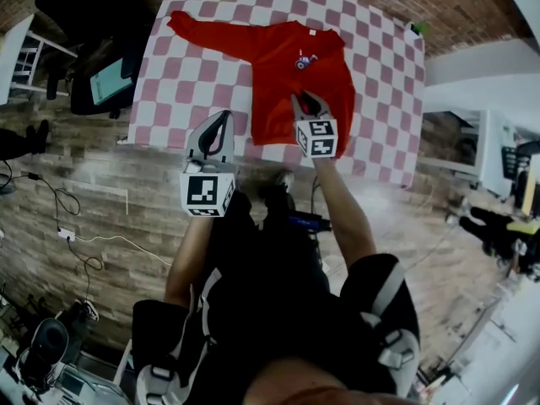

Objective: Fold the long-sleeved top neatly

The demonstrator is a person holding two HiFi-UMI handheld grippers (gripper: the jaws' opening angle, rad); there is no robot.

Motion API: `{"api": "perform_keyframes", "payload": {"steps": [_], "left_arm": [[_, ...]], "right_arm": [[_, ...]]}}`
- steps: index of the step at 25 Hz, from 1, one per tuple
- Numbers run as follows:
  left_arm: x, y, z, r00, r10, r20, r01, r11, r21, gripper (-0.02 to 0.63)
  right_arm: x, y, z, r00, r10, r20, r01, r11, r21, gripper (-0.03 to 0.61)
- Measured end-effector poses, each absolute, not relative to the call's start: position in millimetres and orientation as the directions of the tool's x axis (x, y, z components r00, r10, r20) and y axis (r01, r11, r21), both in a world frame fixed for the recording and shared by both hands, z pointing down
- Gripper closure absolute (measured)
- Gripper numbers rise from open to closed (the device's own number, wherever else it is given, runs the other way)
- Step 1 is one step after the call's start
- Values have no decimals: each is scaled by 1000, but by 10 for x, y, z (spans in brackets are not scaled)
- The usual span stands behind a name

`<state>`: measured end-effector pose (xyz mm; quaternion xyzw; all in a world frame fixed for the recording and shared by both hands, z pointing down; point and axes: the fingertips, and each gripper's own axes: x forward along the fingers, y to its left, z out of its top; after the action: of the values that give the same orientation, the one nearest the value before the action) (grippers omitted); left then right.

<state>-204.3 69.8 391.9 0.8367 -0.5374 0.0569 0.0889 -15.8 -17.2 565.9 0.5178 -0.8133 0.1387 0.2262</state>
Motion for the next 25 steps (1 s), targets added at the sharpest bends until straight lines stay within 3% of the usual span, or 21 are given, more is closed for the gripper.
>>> {"api": "perform_keyframes", "payload": {"steps": [14,25], "left_arm": [[-2287,811,4194,439,-873,213,-898,-419,135,607],[-2339,883,4278,455,-863,219,-890,-433,142,607]], "right_arm": [[-509,452,6705,-330,-684,651,-841,526,126,512],[-644,826,7014,-317,-595,738,-789,598,143,483]]}}
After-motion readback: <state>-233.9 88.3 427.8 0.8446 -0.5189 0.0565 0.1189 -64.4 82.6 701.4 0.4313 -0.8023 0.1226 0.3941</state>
